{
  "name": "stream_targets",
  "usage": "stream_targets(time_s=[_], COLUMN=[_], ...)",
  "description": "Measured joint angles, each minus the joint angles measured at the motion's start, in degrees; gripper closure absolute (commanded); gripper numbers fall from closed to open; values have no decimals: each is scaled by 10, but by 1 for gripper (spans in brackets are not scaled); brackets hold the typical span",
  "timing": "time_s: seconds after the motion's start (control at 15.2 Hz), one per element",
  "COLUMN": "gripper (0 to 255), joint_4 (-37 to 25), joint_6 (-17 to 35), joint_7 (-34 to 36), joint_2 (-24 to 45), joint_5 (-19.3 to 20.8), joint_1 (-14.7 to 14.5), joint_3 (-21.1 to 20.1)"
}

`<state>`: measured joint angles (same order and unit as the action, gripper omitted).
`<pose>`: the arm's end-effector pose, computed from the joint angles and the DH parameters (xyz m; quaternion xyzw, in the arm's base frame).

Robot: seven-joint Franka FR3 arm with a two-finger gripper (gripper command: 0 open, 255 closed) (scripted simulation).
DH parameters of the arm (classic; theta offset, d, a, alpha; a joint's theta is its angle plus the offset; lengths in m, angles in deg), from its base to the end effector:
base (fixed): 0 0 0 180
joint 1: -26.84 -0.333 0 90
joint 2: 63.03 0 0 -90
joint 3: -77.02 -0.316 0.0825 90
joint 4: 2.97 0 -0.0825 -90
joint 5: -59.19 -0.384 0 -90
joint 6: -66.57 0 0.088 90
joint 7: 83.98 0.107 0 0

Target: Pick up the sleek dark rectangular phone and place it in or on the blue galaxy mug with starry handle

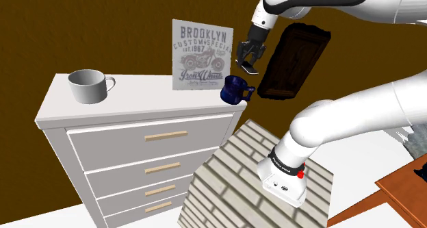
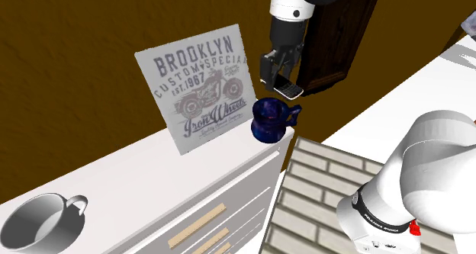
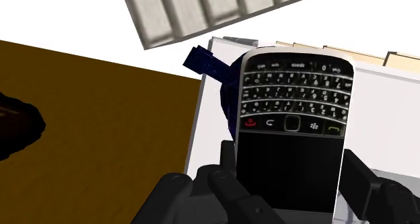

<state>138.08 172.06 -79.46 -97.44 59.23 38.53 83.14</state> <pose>0.3488 -0.1155 0.4994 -0.9824 0.1840 0.0081 0.0308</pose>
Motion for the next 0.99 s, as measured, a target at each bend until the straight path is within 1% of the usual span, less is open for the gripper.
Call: stream_targets(time_s=[0.73,0.99], gripper=[255,255], joint_4=[73,81], joint_6=[90,102], joint_7=[-6,-6], joint_2=[18,20], joint_5=[1,1], joint_1=[1,1], joint_3=[5,5])
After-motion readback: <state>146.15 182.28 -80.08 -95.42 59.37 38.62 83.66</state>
